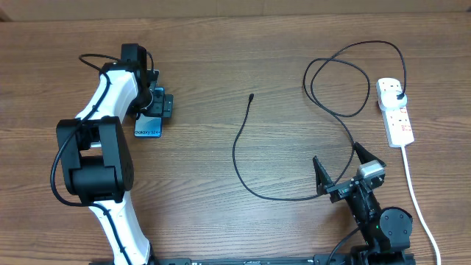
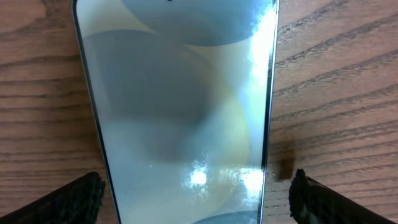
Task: Plug charger to phone and switch on socket
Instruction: 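Move the left gripper over the Galaxy phone and lower onto it, then close the left gripper on the phone's bottom edge and lift it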
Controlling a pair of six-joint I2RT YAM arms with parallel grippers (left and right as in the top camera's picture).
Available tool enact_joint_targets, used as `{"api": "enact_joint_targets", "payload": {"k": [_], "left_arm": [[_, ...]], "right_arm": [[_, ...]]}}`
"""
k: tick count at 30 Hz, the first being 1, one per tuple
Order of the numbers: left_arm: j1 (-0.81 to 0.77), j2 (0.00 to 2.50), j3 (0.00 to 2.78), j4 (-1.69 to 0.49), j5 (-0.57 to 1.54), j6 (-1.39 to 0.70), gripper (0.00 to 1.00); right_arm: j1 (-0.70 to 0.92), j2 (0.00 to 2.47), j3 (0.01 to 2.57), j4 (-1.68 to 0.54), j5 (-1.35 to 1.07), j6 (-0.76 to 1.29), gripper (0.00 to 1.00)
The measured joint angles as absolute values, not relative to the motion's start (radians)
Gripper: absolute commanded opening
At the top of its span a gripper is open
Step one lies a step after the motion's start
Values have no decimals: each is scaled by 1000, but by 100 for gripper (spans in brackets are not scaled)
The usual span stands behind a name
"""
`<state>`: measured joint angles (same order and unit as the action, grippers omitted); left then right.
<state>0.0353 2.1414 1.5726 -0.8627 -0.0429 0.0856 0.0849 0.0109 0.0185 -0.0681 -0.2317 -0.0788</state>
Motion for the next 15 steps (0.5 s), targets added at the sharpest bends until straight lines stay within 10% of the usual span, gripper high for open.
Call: {"api": "enact_joint_targets", "payload": {"k": [15], "left_arm": [[35, 2157, 1574, -841, -46, 88, 93]], "right_arm": [[85, 11, 19, -68, -232, -78, 100]]}}
